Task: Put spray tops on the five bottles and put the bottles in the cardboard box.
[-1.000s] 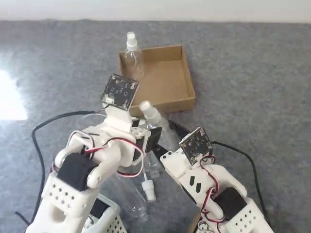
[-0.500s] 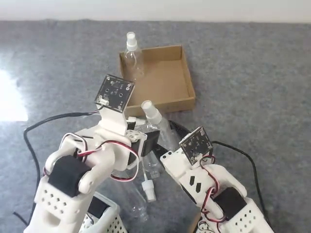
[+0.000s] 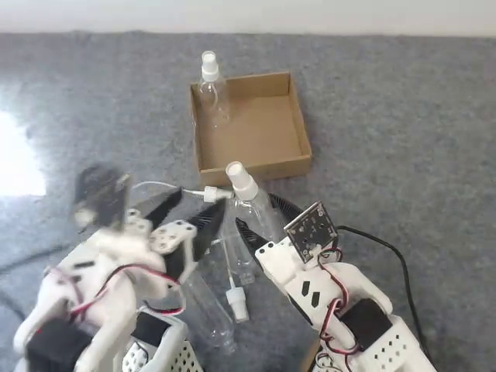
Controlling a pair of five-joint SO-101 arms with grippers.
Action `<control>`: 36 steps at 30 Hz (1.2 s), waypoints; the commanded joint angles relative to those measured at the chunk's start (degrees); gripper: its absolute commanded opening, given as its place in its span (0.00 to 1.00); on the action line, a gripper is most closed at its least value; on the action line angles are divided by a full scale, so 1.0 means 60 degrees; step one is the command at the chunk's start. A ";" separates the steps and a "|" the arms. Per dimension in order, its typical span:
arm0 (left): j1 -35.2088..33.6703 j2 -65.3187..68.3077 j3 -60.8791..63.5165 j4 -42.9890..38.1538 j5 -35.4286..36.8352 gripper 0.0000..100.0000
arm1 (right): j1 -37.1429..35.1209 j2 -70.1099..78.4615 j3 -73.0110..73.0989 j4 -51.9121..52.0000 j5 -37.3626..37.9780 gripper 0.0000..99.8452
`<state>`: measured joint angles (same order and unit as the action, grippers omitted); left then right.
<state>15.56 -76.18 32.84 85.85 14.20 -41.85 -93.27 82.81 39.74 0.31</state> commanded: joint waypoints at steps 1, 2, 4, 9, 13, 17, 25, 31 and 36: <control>-0.1084 -0.0762 0.0564 -0.0791 -0.0029 0.21 | 0.0110 -0.0256 -0.0220 -0.0242 0.0103 0.05; -0.1275 -0.0864 0.0696 -0.0923 -0.0029 0.21 | 0.0110 -0.0256 -0.0234 -0.0242 0.0103 0.05; -0.1641 -0.0982 0.0974 -0.1201 -0.0015 0.21 | 0.0110 -0.0256 -0.0234 -0.0242 0.0103 0.05; -0.2491 -0.1040 0.2147 -0.2432 0.0396 0.21 | 0.0110 -0.0256 -0.0498 -0.0242 0.0088 0.05; -0.2564 -0.1040 0.3011 -0.3326 0.0586 0.21 | 0.0051 -0.0256 -0.0733 -0.0242 0.0088 0.05; -0.2564 -0.1040 0.3509 -0.3883 0.0601 0.21 | 0.0037 -0.0256 -0.0864 -0.0242 0.0073 0.05; -0.1714 -0.1040 0.4315 -0.4586 0.0586 0.21 | -0.0418 -0.0256 -0.1465 -0.0242 0.0073 0.05; -0.0996 -0.1040 0.4608 -0.4689 0.0527 0.21 | -0.0784 -0.0256 -0.1480 -0.0286 0.0088 0.05; -0.0410 -0.1040 0.4623 -0.4440 0.0088 0.21 | -0.0755 -0.0256 -0.1465 -0.0505 0.0088 0.05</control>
<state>10.55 -81.54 61.14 59.03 16.84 -45.80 -93.27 78.07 38.51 0.31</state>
